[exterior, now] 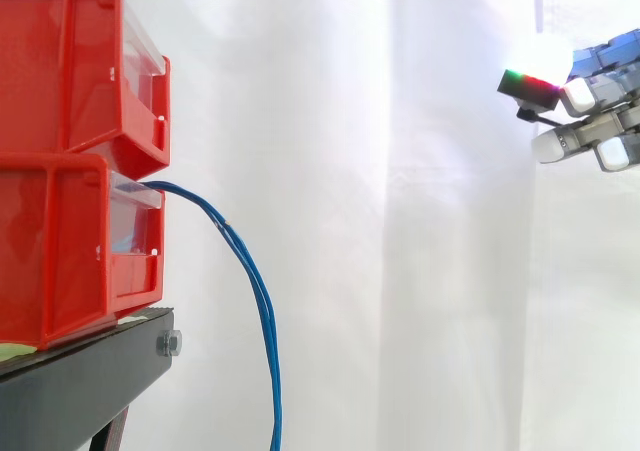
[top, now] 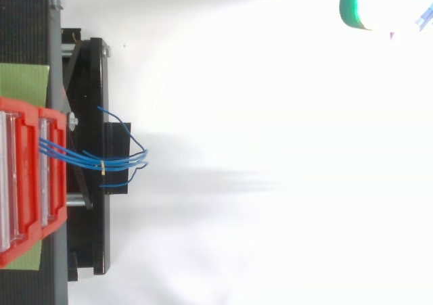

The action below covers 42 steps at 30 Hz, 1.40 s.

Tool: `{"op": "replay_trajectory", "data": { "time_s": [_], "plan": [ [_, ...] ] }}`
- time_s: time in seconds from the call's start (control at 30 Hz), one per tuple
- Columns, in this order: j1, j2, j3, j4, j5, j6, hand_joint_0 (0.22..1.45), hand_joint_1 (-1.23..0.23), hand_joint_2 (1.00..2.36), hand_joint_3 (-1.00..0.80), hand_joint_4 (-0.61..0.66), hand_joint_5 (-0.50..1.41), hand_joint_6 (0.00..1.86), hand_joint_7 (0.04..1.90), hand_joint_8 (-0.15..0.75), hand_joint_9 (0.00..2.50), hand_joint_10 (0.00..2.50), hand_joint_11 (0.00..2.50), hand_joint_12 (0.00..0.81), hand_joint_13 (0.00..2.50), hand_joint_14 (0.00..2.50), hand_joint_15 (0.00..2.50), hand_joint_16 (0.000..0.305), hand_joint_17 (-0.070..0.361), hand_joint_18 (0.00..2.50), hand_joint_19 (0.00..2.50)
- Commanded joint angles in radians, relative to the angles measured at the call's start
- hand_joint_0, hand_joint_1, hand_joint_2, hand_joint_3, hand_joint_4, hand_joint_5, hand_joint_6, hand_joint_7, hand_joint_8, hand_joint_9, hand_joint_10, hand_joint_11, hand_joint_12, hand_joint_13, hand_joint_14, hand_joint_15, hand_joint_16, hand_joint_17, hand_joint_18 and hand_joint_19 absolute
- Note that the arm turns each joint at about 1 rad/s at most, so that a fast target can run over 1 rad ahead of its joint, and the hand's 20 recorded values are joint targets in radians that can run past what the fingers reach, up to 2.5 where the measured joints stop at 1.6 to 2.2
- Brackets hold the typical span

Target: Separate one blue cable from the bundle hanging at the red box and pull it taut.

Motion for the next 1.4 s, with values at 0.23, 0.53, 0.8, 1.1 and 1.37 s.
{"op": "replay_trajectory", "data": {
  "time_s": [0.23, 0.53, 0.8, 1.1, 1.37],
  "plan": [
    [0.0, 0.0, 0.0, 0.0, 0.0, 0.0, 0.57, -0.52, 1.0, -0.5, 0.24, -0.2, 0.5, 0.87, 0.266, 0.67, 0.02, 0.61, 0.326, 0.46, 0.01, 0.31, 0.048, 0.109, 0.48, 0.62],
    [0.0, 0.0, 0.0, 0.0, 0.0, 0.0, 0.57, -0.52, 1.0, -0.5, 0.25, -0.2, 0.5, 0.87, 0.266, 0.67, 0.02, 0.61, 0.326, 0.46, 0.01, 0.3, 0.048, 0.109, 0.48, 0.61],
    [0.0, 0.0, 0.0, -0.018, -0.003, -0.005, 0.57, -0.52, 1.0, -0.5, 0.25, -0.2, 0.5, 0.87, 0.268, 0.68, 0.02, 0.62, 0.326, 0.47, 0.01, 0.31, 0.048, 0.109, 0.48, 0.62],
    [0.0, 0.001, 0.0, -0.026, 0.003, -0.006, 0.57, -0.52, 1.0, -0.5, 0.25, -0.2, 0.5, 0.87, 0.268, 0.68, 0.02, 0.61, 0.326, 0.47, 0.01, 0.31, 0.048, 0.108, 0.48, 0.62],
    [0.012, -0.042, 0.0, -0.051, 0.001, -0.075, 0.57, -0.52, 1.0, -0.5, 0.25, -0.2, 0.5, 0.87, 0.268, 0.68, 0.02, 0.61, 0.326, 0.47, 0.01, 0.31, 0.048, 0.108, 0.48, 0.62]
  ]
}}
